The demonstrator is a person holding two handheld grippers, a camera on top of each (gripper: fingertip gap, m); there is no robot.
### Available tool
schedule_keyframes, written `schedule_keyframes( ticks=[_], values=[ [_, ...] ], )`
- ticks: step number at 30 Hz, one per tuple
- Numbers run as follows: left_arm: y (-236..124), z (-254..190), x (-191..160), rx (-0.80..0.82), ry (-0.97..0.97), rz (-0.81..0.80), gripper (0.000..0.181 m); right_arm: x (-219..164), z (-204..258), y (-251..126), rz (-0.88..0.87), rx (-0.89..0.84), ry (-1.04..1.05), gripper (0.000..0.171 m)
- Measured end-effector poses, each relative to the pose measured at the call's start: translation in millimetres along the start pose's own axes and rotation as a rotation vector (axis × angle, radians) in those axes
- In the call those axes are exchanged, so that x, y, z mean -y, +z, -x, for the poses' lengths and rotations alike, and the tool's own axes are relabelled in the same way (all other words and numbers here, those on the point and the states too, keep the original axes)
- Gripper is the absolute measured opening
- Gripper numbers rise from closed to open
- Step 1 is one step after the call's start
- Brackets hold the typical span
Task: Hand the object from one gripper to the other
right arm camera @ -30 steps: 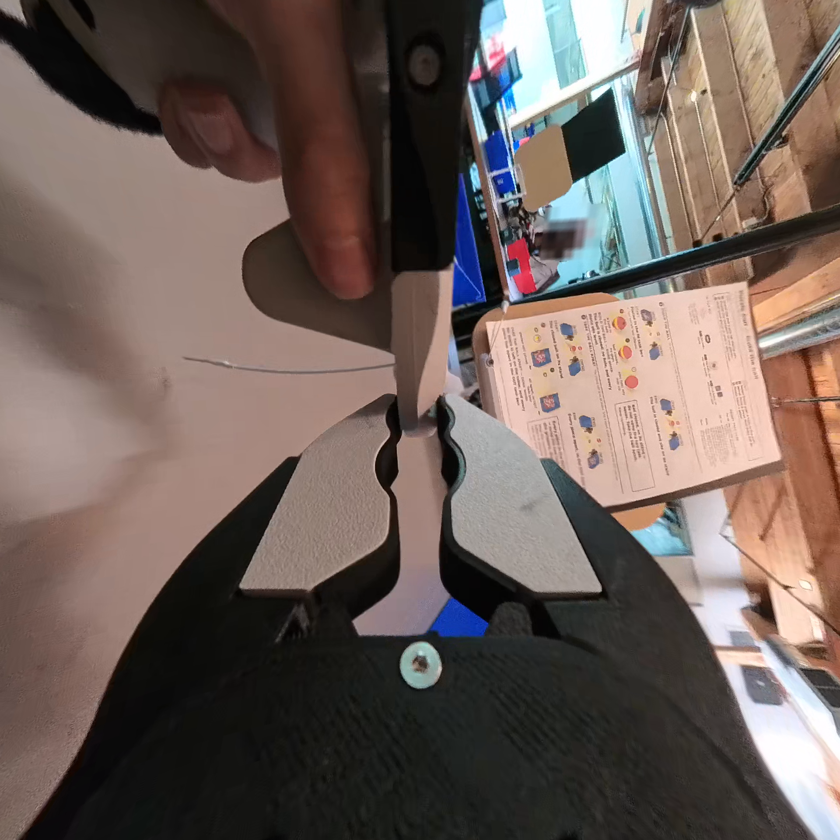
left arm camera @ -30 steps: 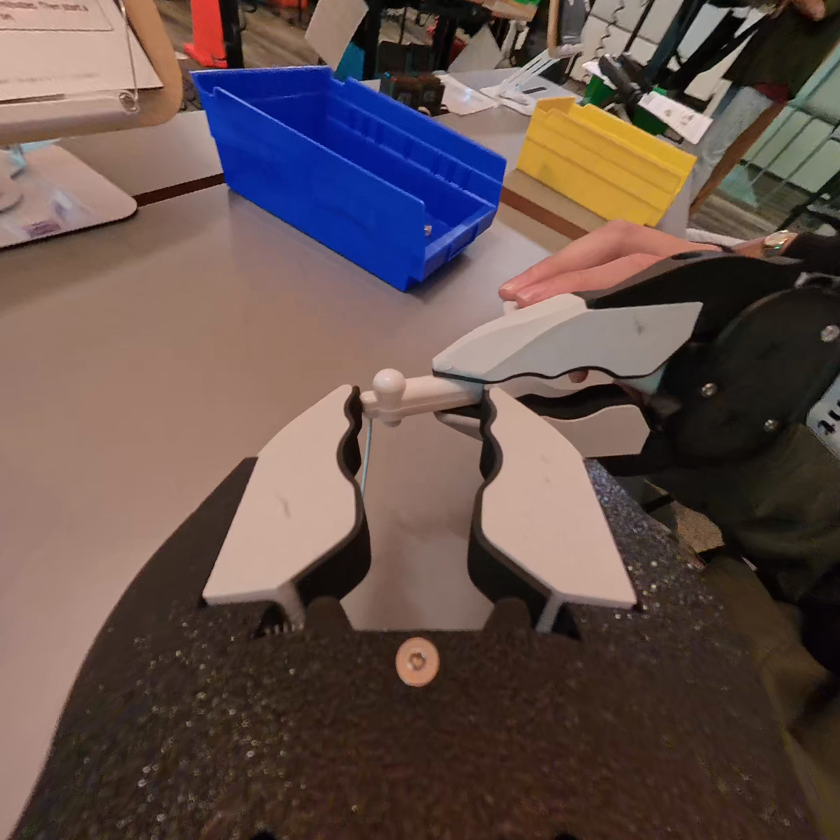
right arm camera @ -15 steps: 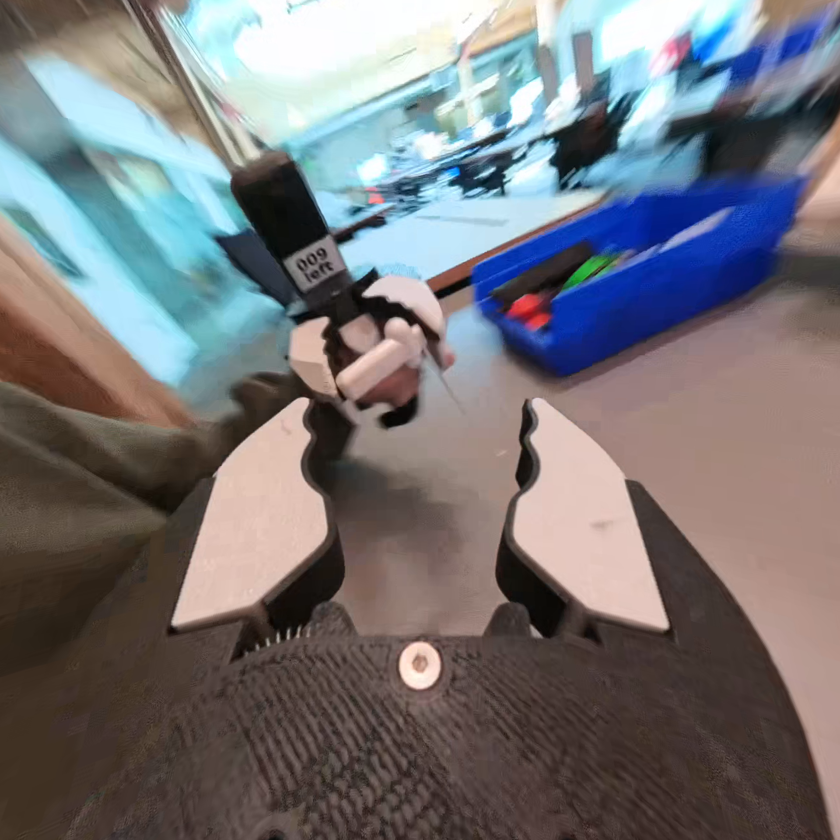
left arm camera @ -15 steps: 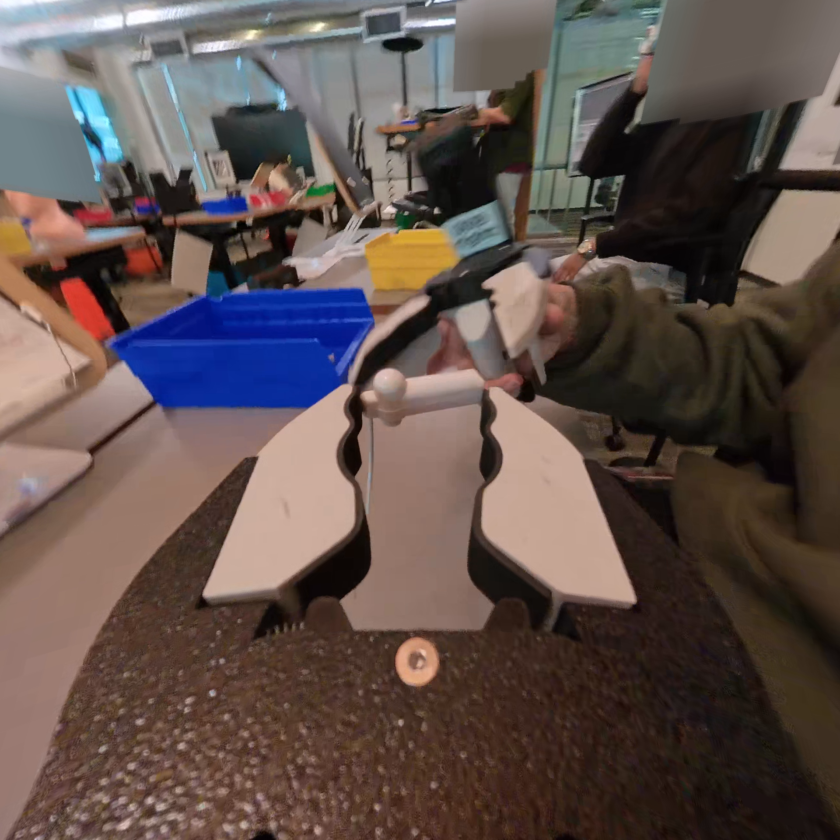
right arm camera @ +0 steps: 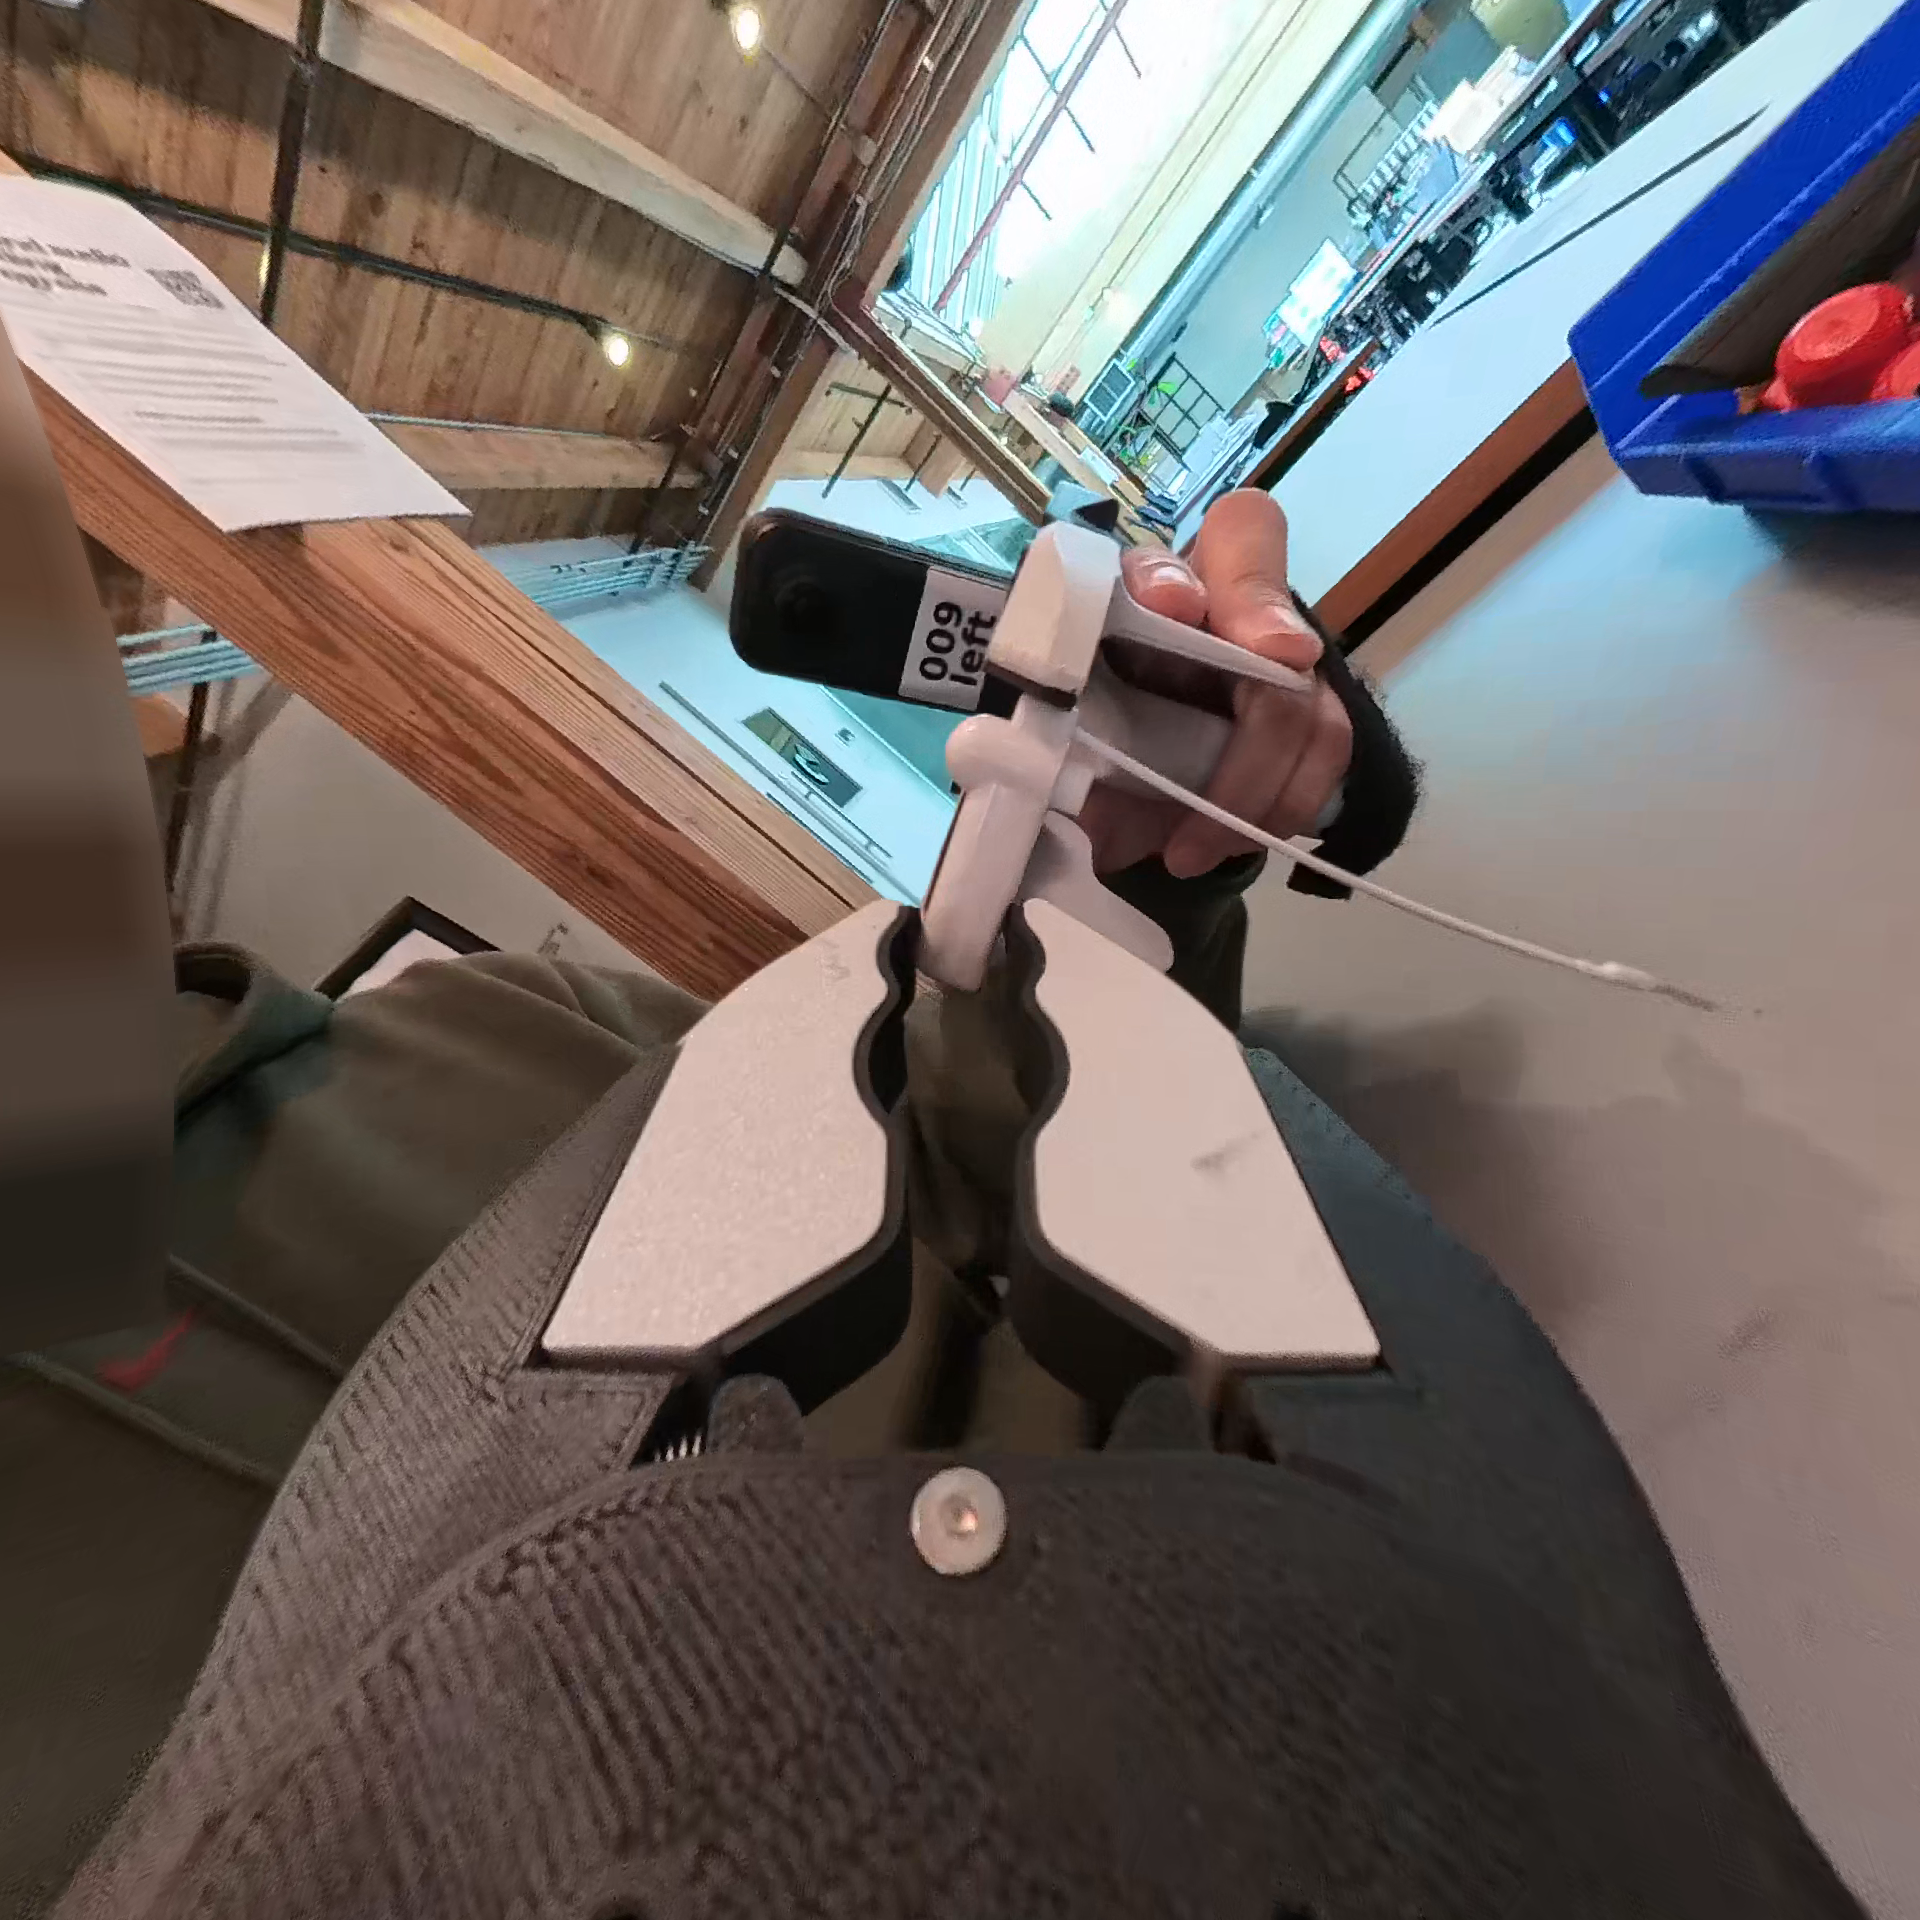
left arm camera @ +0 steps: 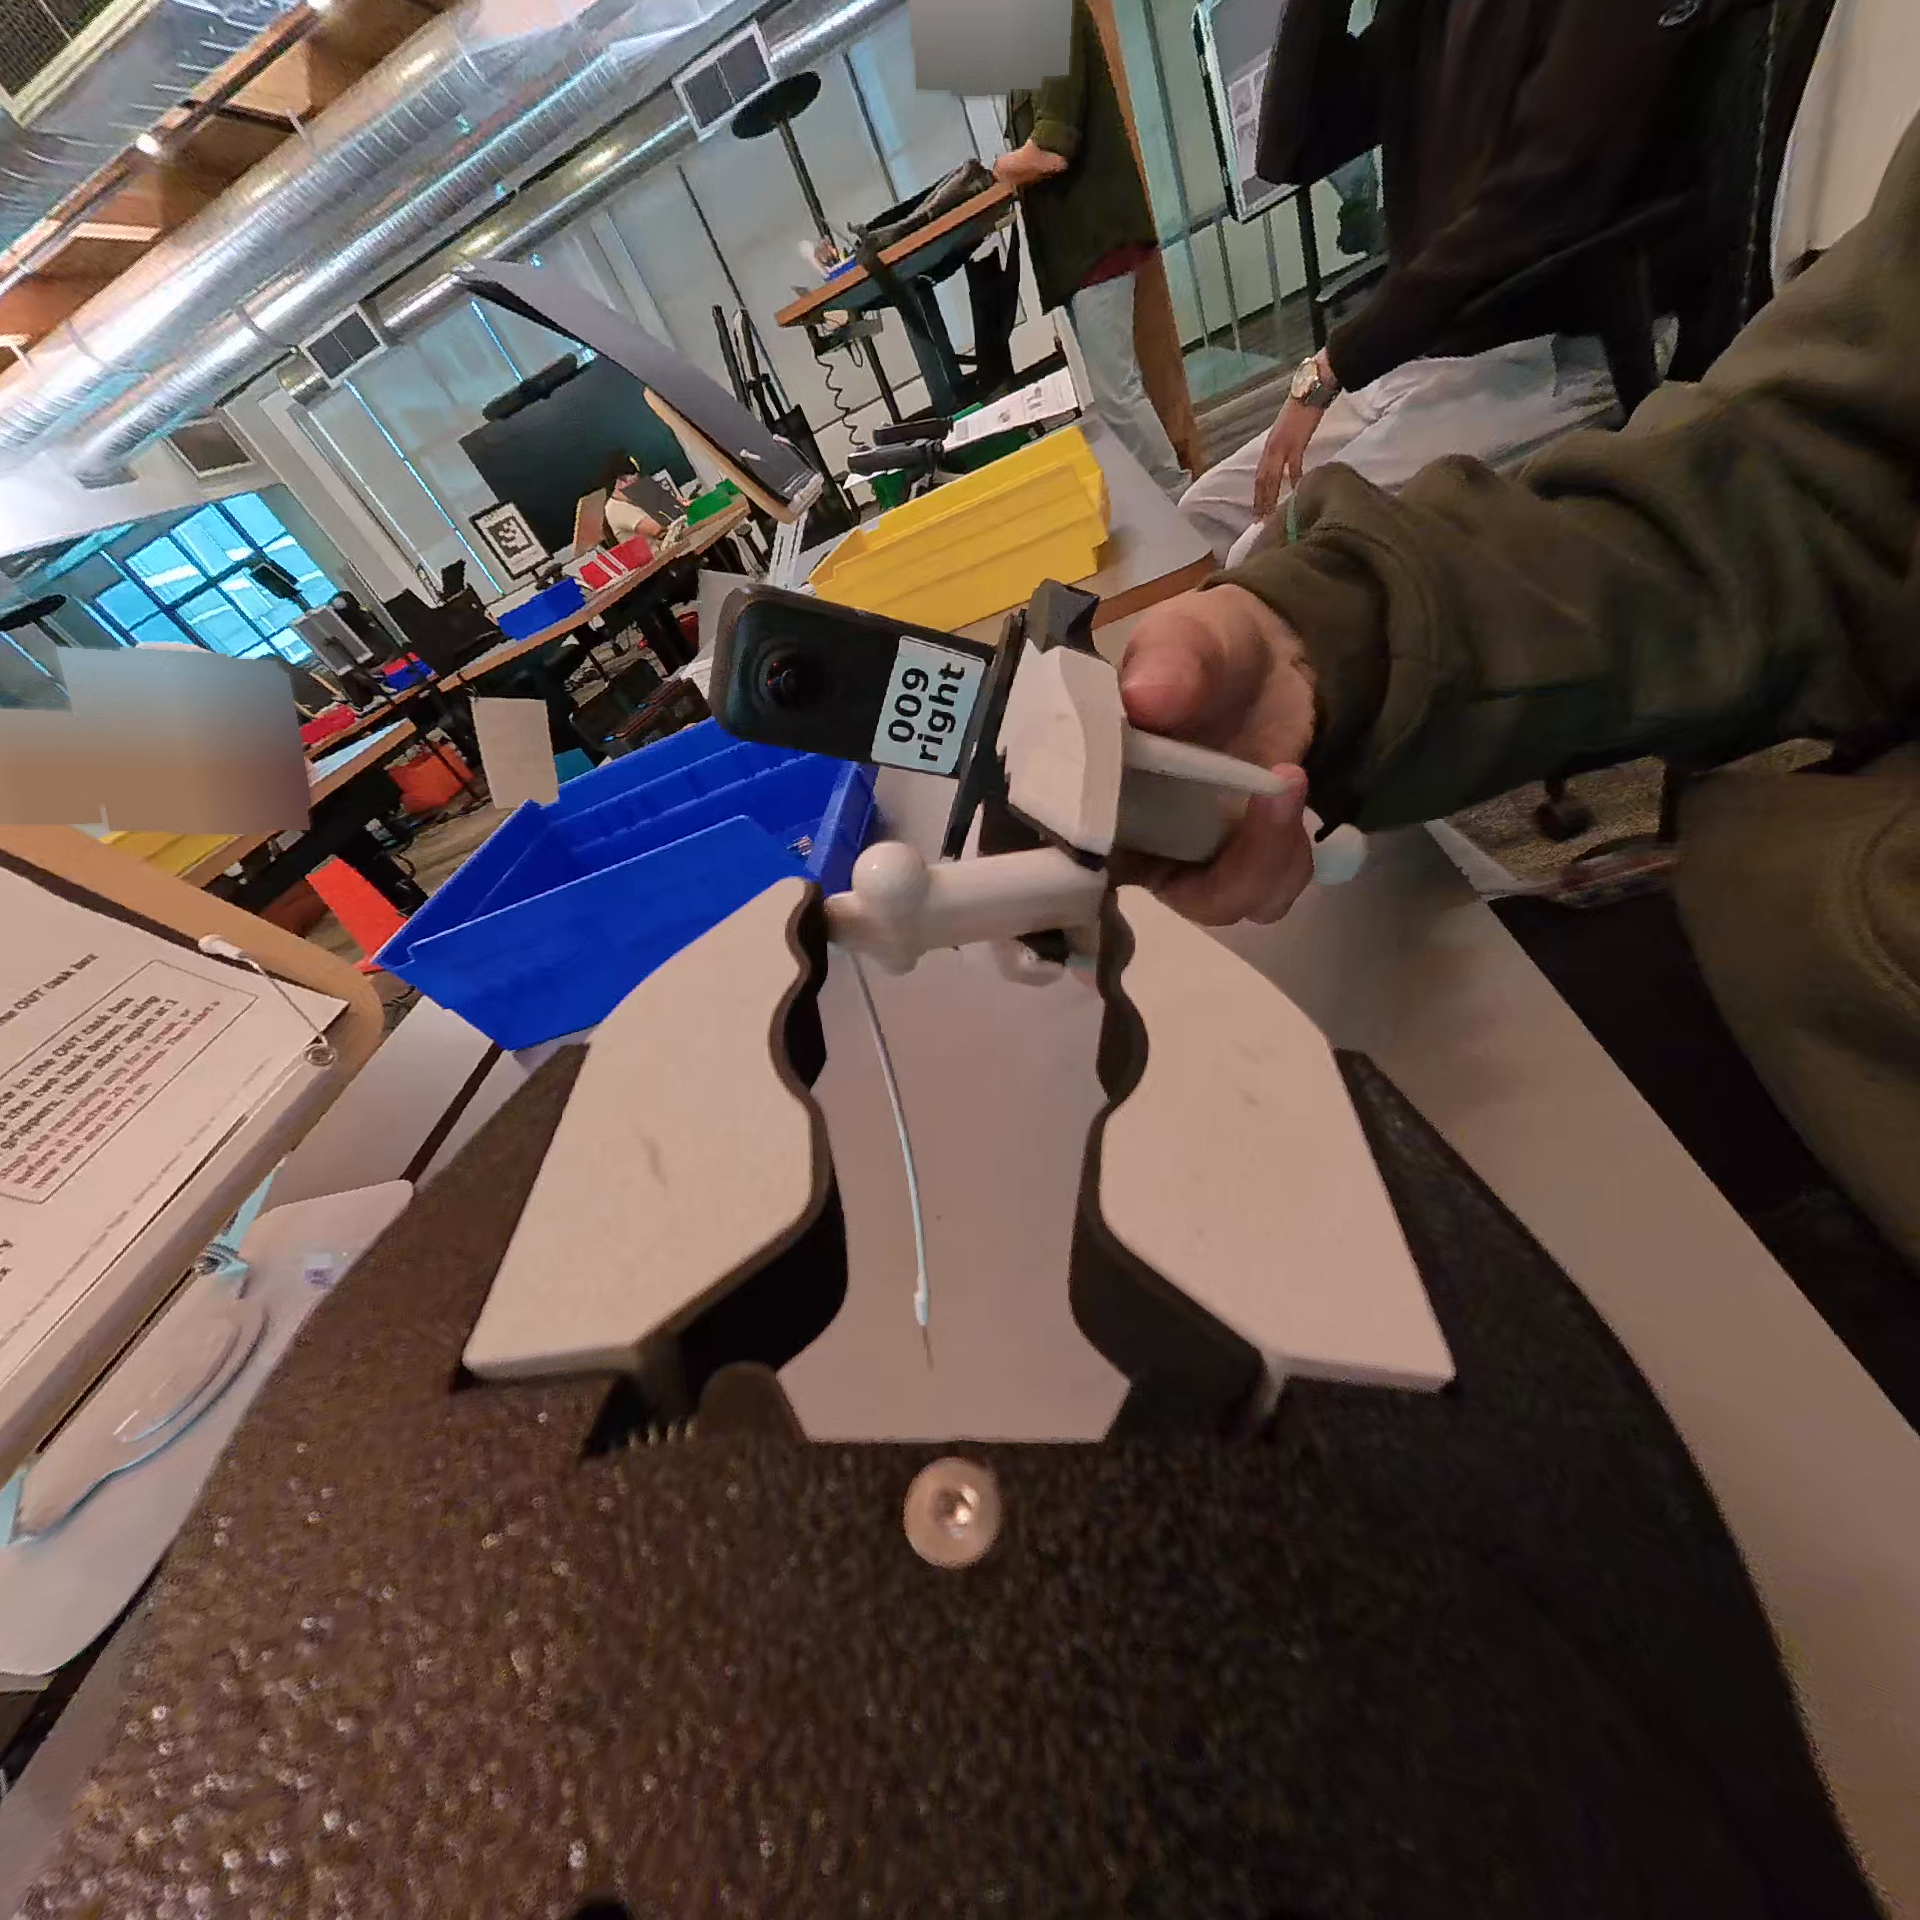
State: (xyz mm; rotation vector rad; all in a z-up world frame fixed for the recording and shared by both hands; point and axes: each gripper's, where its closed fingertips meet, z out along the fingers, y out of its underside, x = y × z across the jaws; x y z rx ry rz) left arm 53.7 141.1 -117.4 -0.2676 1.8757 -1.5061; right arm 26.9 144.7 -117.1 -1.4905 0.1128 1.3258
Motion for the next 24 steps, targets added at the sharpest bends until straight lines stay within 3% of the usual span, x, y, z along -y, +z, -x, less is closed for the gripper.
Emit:
schedule_keyframes(
  ticks=[3,9,12,14,17,20,24],
  values=[
    [1,3,-1,0.027,0.024,0.020,0.050,1,-4,-1,0.022,-0.048,-0.113,0.017],
    [2,4,-1,0.048,-0.014,0.031,0.054,5,-21,-14,0.153,-0.328,-0.517,0.014],
    [1,21,-6,0.138,-0.114,0.070,0.055,21,-41,-33,0.247,-0.653,-0.855,0.014],
    [-1,39,-18,0.242,-0.259,0.152,0.055,33,-49,-49,0.366,-0.888,-1.144,0.014],
    [5,38,-28,0.248,-0.526,0.228,0.054,46,-53,-66,0.546,-1.157,-1.510,0.014],
    [15,29,-24,0.183,-0.685,0.195,0.040,41,-55,-60,0.642,-1.173,-1.655,0.014],
    [17,23,-35,0.164,-0.687,0.247,0.025,37,-61,-61,0.775,-1.212,-1.777,0.014]
  ],
)
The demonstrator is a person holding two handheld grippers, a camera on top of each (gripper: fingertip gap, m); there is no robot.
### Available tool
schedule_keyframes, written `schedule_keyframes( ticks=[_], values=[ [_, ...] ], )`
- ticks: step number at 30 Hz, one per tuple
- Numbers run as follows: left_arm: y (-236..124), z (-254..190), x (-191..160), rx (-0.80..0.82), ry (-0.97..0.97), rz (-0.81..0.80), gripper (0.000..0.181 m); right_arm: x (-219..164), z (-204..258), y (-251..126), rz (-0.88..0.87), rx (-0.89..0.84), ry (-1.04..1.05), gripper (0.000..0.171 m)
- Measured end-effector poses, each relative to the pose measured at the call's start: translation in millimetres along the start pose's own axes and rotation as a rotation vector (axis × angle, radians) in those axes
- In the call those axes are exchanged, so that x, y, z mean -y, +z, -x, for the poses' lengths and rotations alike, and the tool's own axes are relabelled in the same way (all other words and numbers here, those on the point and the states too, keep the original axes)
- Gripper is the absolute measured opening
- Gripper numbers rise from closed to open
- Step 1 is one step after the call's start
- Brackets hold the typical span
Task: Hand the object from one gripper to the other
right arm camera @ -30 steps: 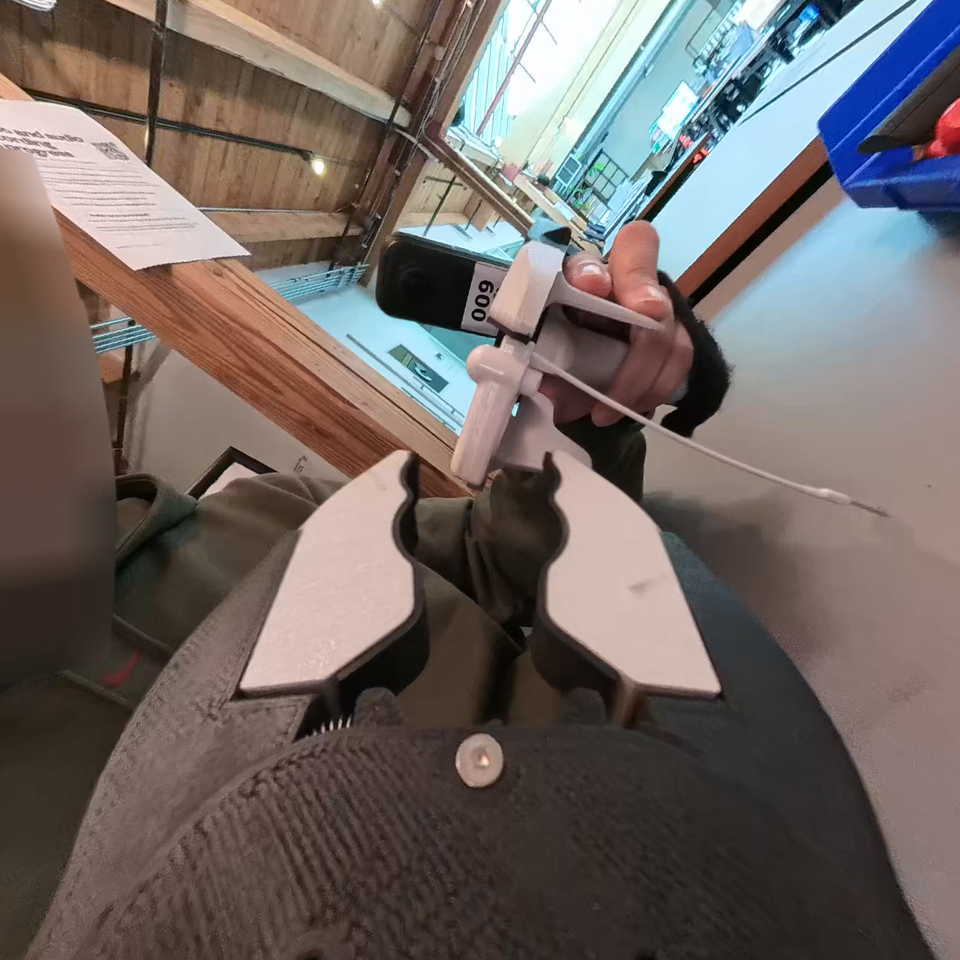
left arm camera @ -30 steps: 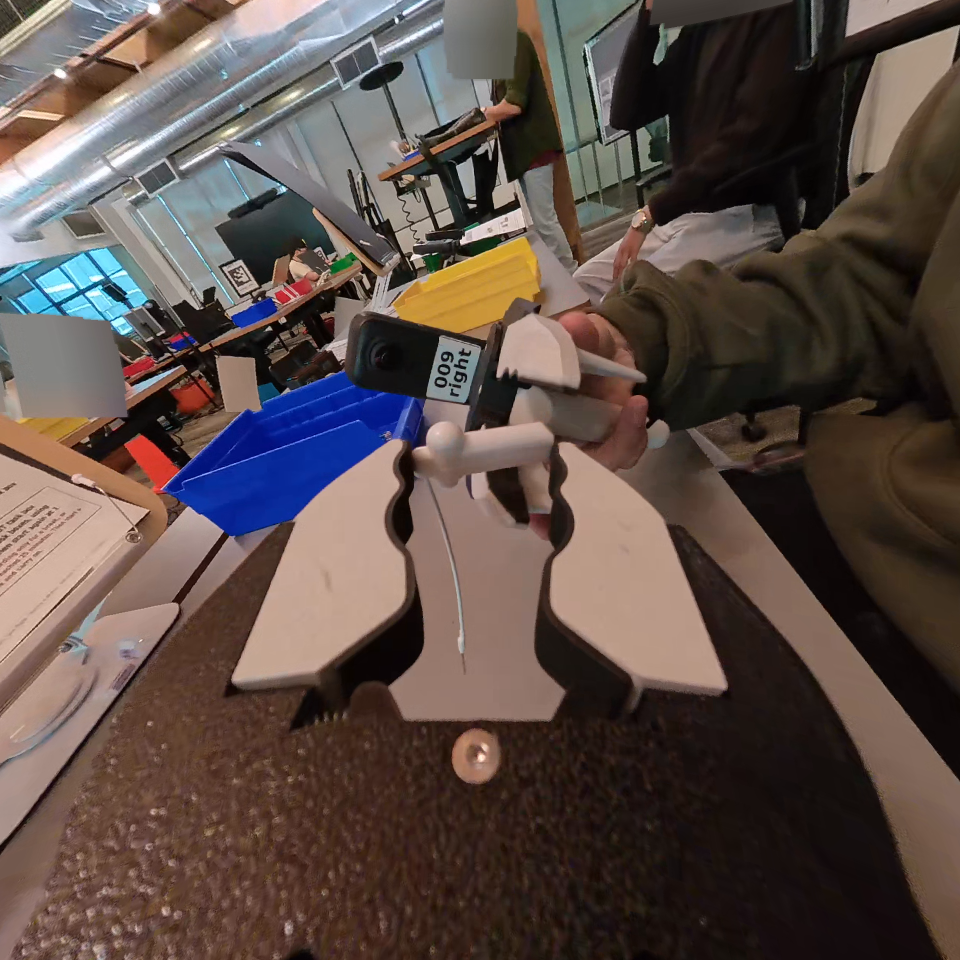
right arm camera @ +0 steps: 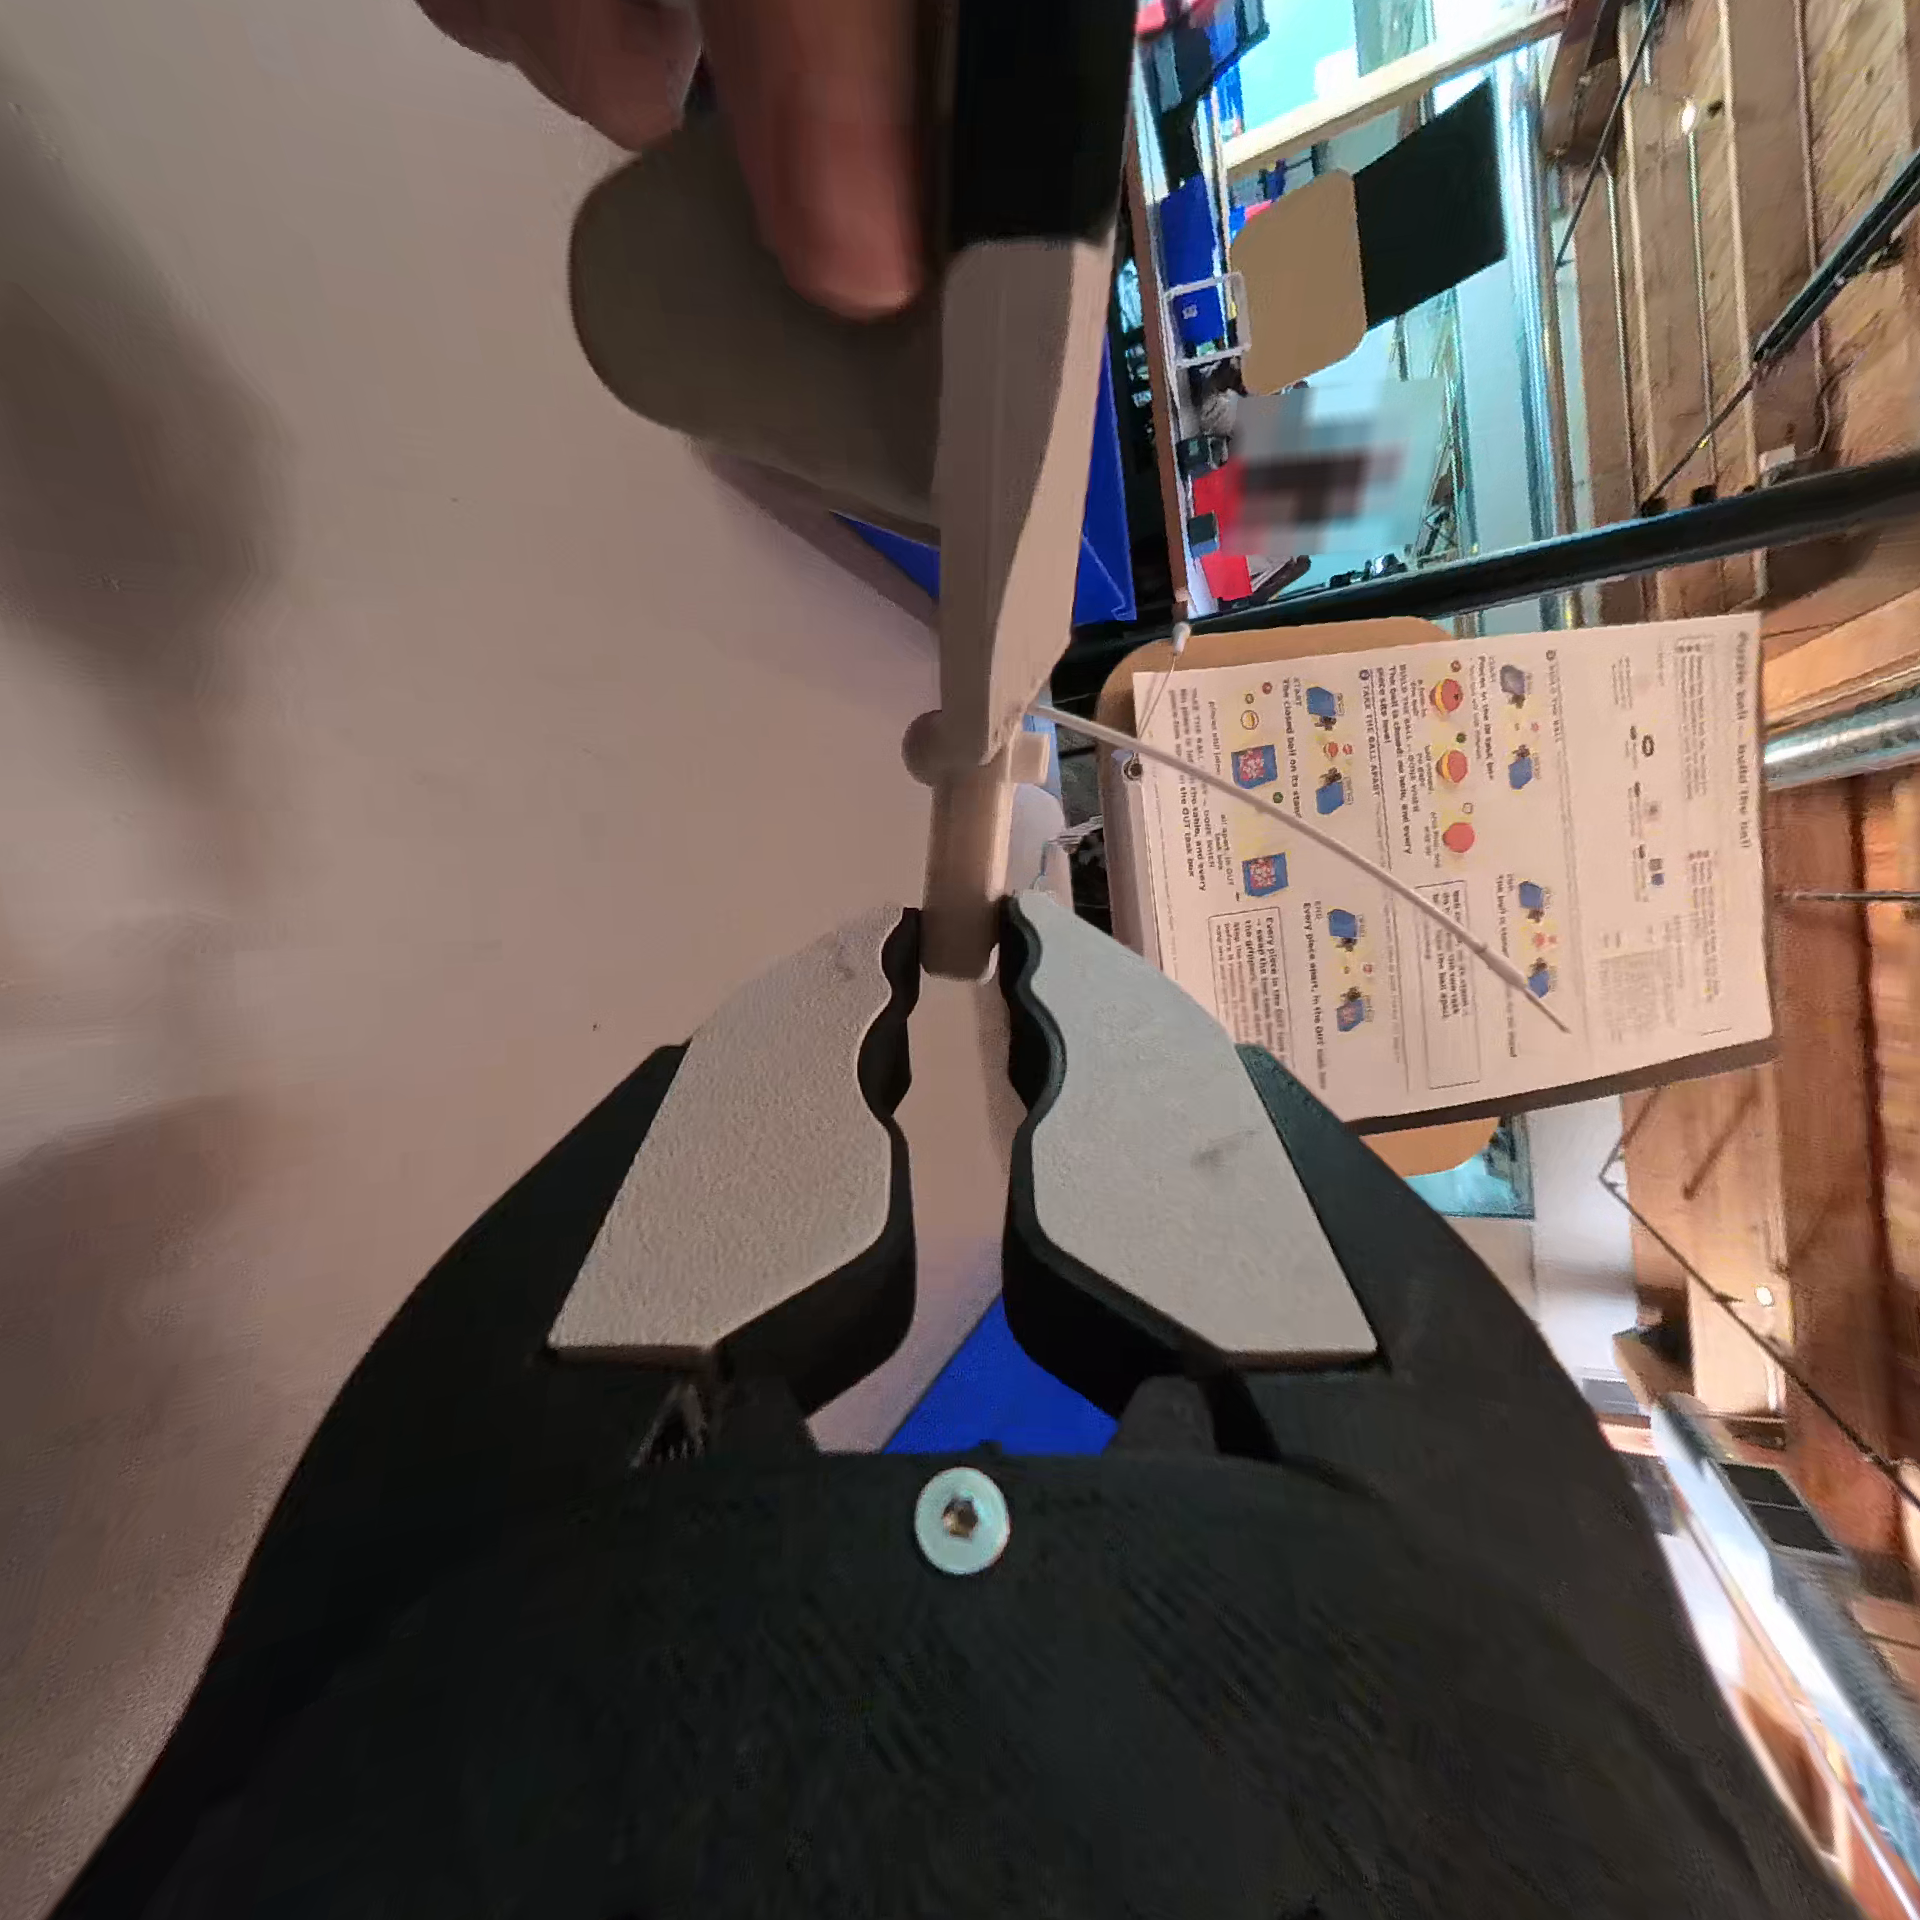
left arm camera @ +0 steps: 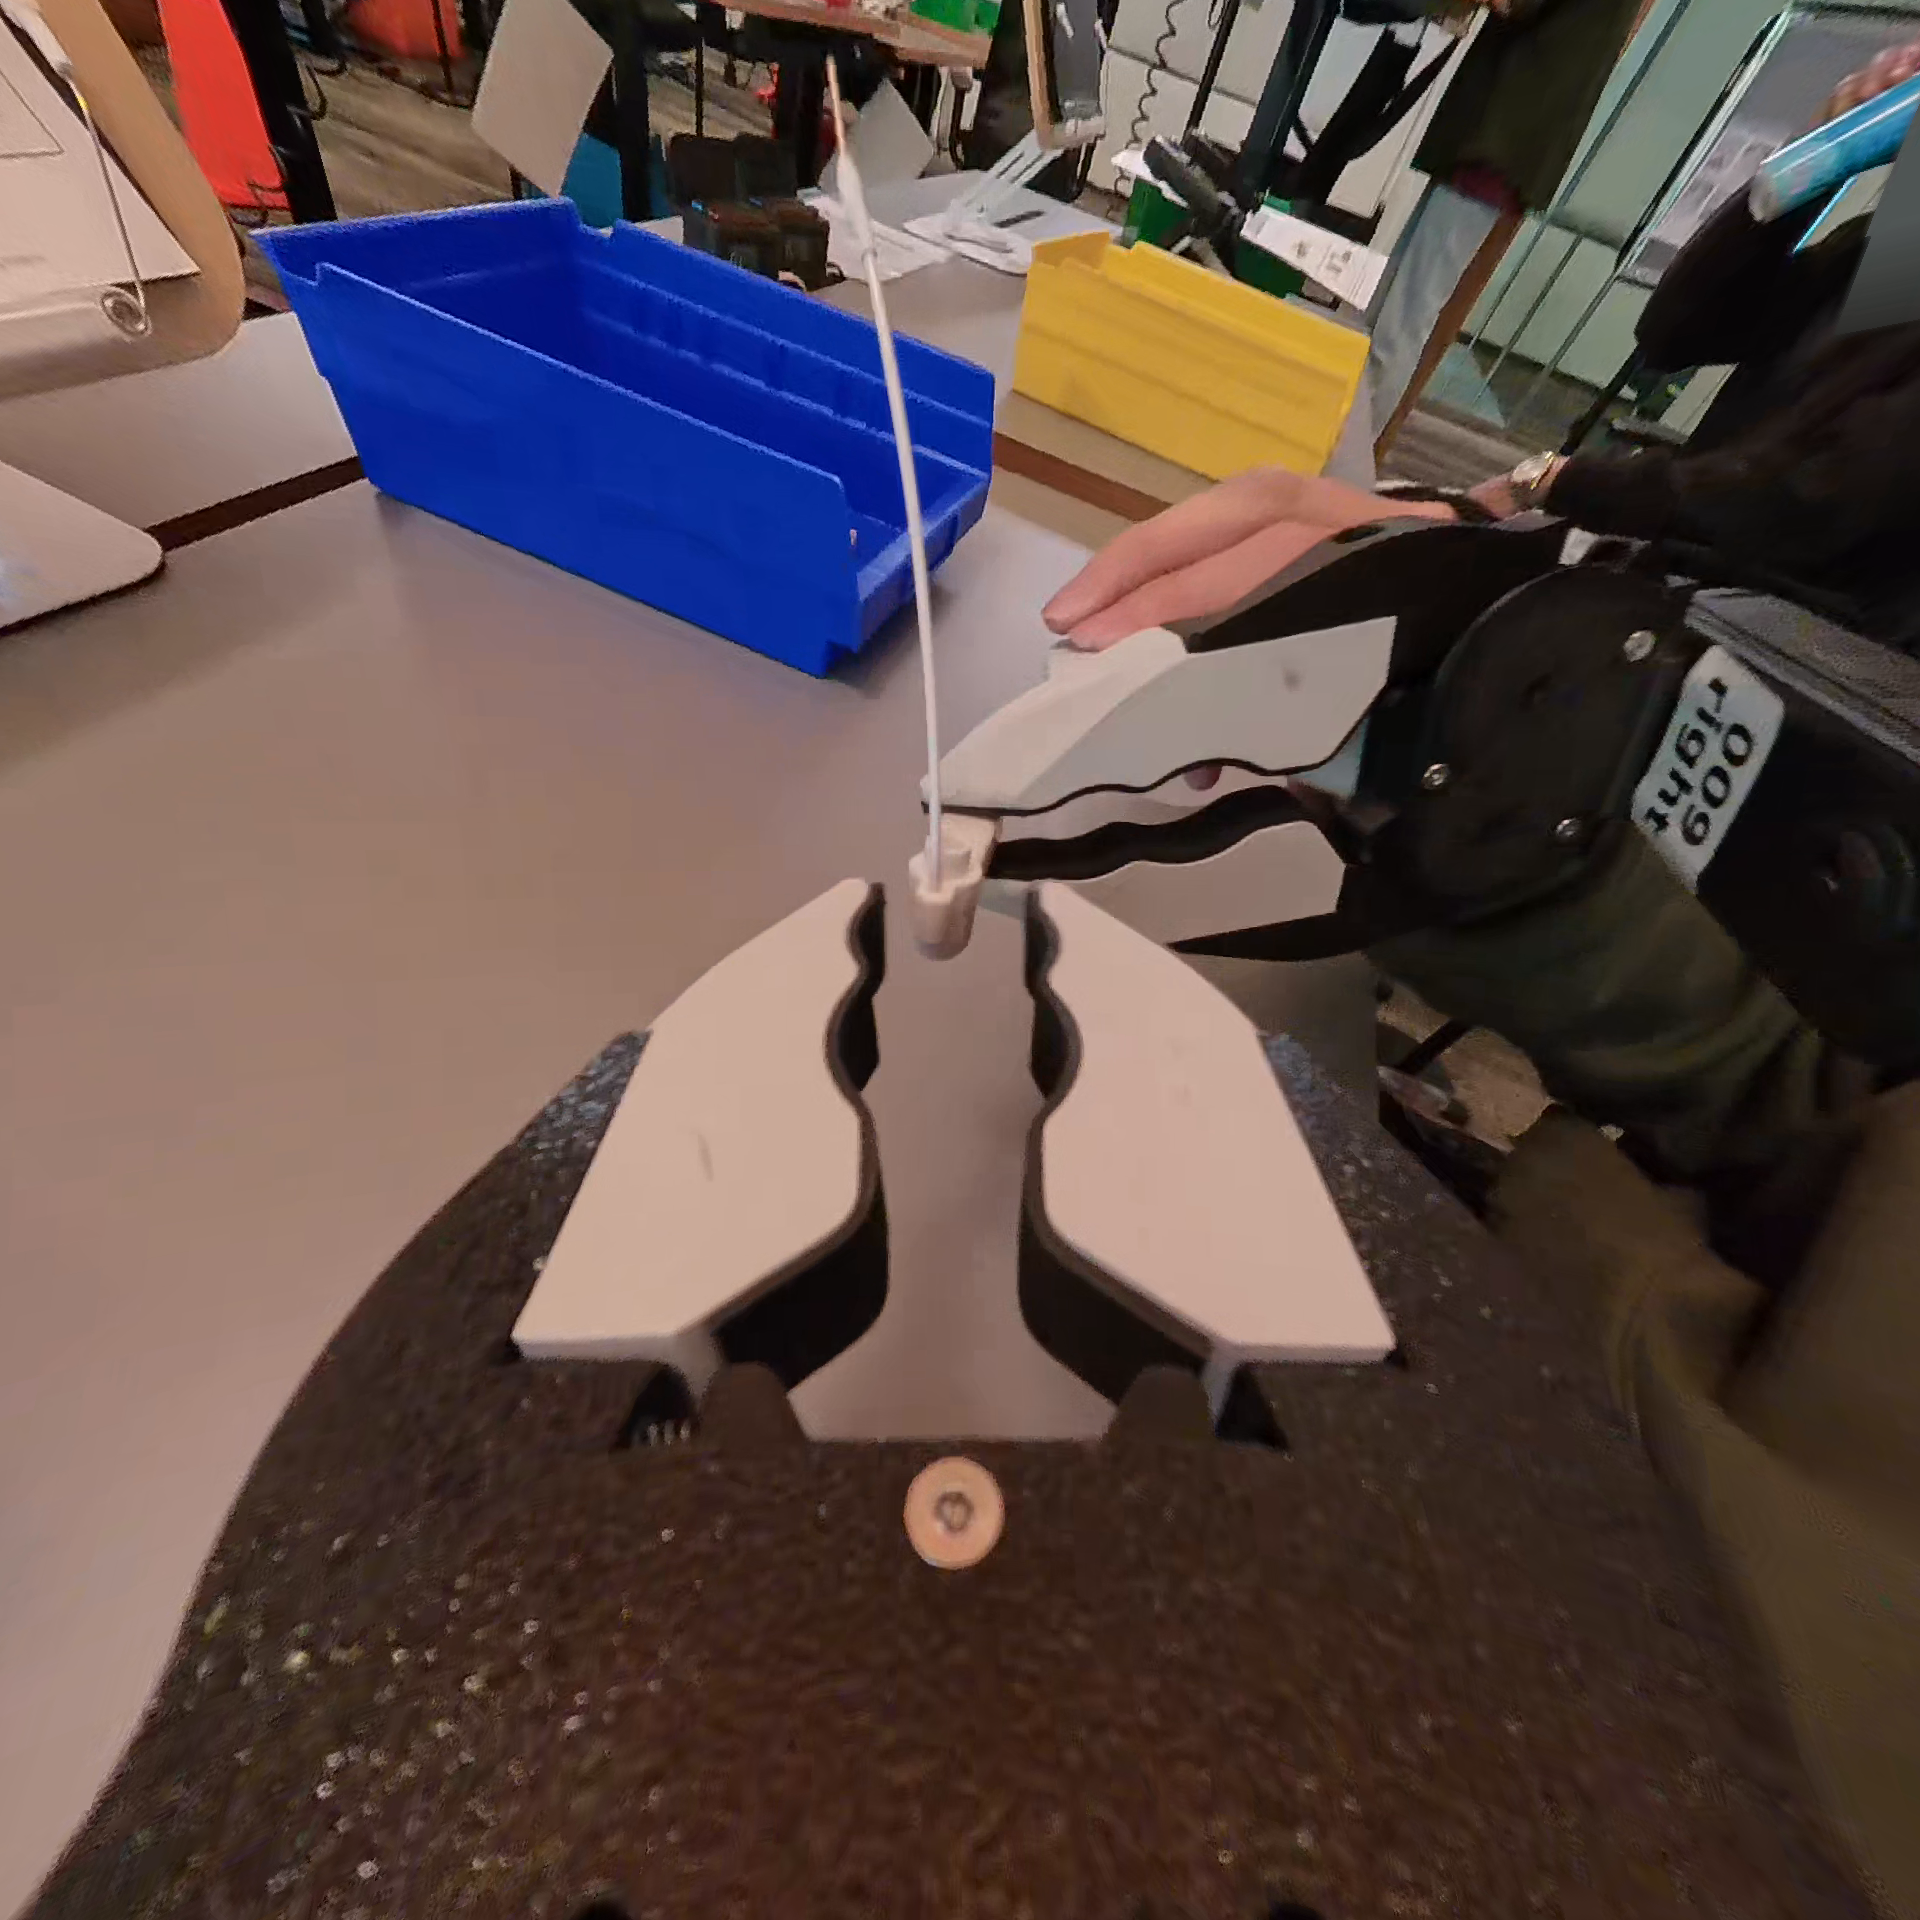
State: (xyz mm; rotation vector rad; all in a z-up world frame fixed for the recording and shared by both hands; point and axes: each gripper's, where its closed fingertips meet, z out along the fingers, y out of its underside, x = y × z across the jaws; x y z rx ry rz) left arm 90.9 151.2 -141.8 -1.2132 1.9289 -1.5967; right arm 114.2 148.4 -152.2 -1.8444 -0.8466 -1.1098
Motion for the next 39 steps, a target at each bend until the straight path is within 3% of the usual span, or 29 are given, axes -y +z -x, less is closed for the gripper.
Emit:
schedule_keyframes(
  ticks=[1,6,10,12,16,18,20,22,31,39],
  values=[
    [0,2,-1,0.007,0.007,0.003,0.014,1,0,0,-0.001,-0.005,-0.009,0.014],
    [0,4,-2,-0.005,0.026,-0.007,0.013,1,0,1,-0.002,-0.007,-0.017,0.014],
    [4,9,3,0.080,0.172,-0.047,0.012,-2,3,3,-0.054,0.076,0.223,0.017],
    [5,16,9,0.190,0.291,-0.065,0.012,-2,-4,1,-0.118,0.126,0.482,0.035],
    [4,19,21,0.375,0.554,-0.111,0.012,-7,-38,-10,-0.355,0.192,1.170,0.050],
    [3,22,26,0.474,0.651,-0.127,0.012,-12,-57,-19,-0.539,0.249,1.516,0.049],
    [3,24,27,0.536,0.727,-0.120,0.012,-18,-70,-27,-0.692,0.292,1.720,0.037],
    [6,24,26,0.556,0.751,-0.112,0.012,-18,-74,-31,-0.752,0.316,1.775,0.027],
    [0,35,27,0.608,0.710,-0.108,0.012,-13,-49,-24,-0.561,0.428,1.657,0.033],
    [0,35,25,0.610,0.722,-0.098,0.012,-5,-60,-32,-0.661,0.440,1.709,0.025]
  ],
)
